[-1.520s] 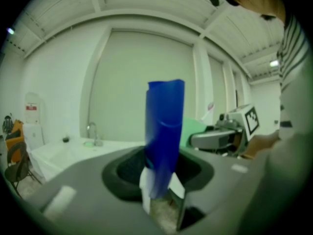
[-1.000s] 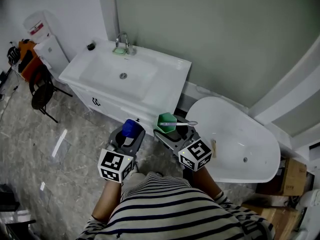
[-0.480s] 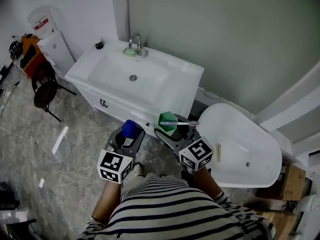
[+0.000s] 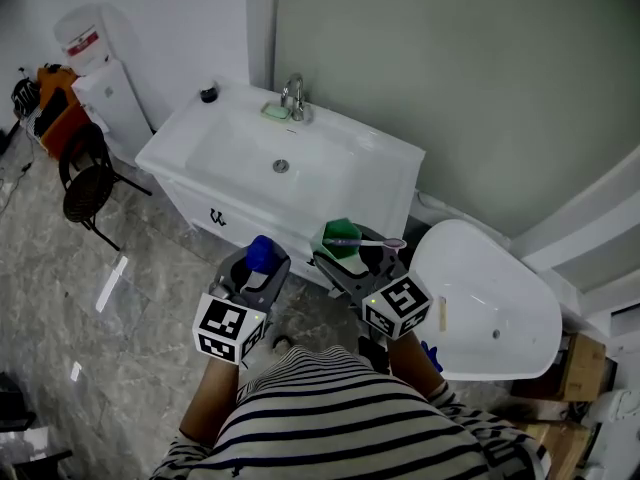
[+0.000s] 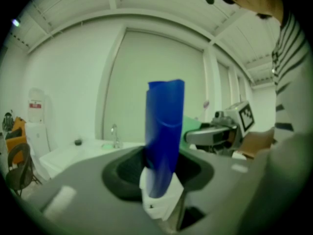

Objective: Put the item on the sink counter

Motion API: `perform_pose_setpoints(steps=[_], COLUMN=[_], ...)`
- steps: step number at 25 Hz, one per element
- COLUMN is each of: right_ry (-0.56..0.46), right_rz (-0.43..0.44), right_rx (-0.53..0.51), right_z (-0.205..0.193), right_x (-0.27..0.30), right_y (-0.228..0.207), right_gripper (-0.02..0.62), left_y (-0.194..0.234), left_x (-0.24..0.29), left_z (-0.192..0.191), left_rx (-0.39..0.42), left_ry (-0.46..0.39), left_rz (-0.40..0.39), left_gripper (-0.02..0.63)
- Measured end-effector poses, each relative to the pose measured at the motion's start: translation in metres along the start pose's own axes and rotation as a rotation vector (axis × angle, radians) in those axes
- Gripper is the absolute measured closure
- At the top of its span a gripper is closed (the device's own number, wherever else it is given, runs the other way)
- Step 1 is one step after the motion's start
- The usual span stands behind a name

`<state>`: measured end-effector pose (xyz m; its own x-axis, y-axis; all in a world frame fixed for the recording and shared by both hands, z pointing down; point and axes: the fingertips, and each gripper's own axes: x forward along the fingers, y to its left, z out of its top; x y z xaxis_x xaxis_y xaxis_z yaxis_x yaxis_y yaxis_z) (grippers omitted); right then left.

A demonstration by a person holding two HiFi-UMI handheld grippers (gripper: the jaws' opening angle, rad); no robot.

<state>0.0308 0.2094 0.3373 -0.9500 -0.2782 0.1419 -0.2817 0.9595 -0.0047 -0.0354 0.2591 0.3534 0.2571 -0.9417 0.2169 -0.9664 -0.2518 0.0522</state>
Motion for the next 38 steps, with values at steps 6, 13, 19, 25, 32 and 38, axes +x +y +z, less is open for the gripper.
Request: perform_pose_setpoints(steps=[6,13,19,25,32,38], right_ry=[0.024,0.043,0.027,0.003,-0.003,0.007], right_rz=[-0.025,-0.054,-0.063,-0.079,-0.086,-0.122], right_rx=[-0.005,0.009,0.036,0.058,0.053,0.074], right_z=[0.000,-0.003,-0.002,0.006,0.017,0.011], right_x=[0.023,0.046,0.075,0.101,0.118,0.120], right_y=[-0.002,-0.039,-0.092,-0.150,-0.204,-0.234], right_gripper=[0.290,0.290,0.290,0.290,0.290,0.290], left_y=[0.024,0.049,0.078,0.103,0.115,0.122], left_x=[0.006,0.039,0.087,0.149,0.213,0.248], left_z=[0.000,0.000,0.009,0.029,0.046,0.054], left_rx=[0.007,-0.001,0.011,0.031,0.057,0.079], left_ry=[0.000,0.016,0.039,0.051,0.075,0.079], left_rz=[-0.034,-0.058,-0.062,-0.097,-0.134,-0.166], left_gripper=[0.440,0.440,0.440,0.440,0.440,0.440])
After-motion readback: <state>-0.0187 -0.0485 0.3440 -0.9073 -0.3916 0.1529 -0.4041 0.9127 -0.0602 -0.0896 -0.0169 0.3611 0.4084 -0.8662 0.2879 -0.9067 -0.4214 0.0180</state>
